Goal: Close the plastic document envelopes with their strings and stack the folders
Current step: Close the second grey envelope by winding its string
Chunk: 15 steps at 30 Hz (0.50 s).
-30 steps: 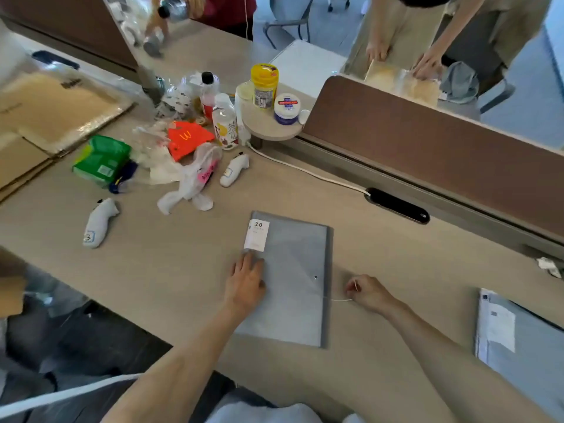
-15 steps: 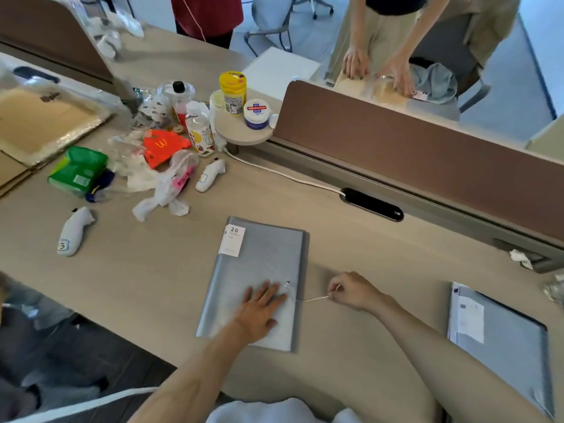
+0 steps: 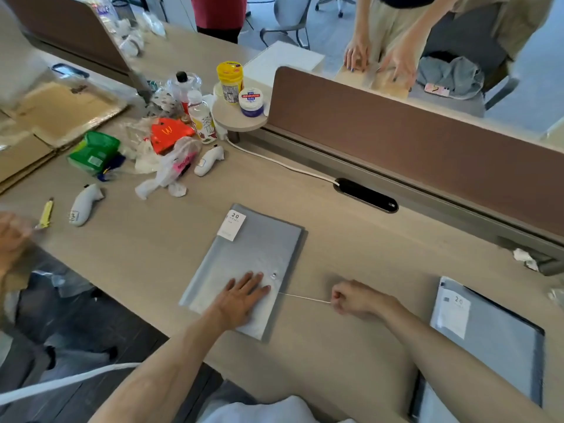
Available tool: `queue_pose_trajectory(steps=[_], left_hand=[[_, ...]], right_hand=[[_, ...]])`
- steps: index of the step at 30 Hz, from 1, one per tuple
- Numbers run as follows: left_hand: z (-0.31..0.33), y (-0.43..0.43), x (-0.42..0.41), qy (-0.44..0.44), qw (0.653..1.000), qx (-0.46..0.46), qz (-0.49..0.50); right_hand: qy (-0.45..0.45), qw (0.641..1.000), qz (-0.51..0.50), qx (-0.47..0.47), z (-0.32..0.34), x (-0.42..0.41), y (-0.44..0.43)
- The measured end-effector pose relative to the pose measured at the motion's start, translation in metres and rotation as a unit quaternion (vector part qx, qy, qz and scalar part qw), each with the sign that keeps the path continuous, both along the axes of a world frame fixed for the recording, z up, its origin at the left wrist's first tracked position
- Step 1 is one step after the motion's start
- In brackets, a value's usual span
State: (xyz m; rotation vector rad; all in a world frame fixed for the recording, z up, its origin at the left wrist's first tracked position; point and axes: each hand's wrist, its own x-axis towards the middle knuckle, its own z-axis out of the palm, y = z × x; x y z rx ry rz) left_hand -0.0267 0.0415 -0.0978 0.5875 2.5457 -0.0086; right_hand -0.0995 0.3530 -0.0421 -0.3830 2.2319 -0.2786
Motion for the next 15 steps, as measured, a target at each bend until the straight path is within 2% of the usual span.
queue_pose_trajectory(steps=[4,10,15], left_hand=[[-0.001,0.006,0.003,0.04,0.999,-0.003,0.015],[-0.008,0.0,0.01,0.058,0.996,0.074,0.007],[-0.014,-0.004,0.017,0.069,0.99,0.125,0.017]], right_hand=[[-0.112,0.987,-0.062,-0.094,0.005,0.0,-0.009],[-0.12,0.95,-0.173,-0.231,0.021,-0.018,-0.061],[-0.148,0.949,-0.186,-0.206,0.014,-0.033,-0.115]])
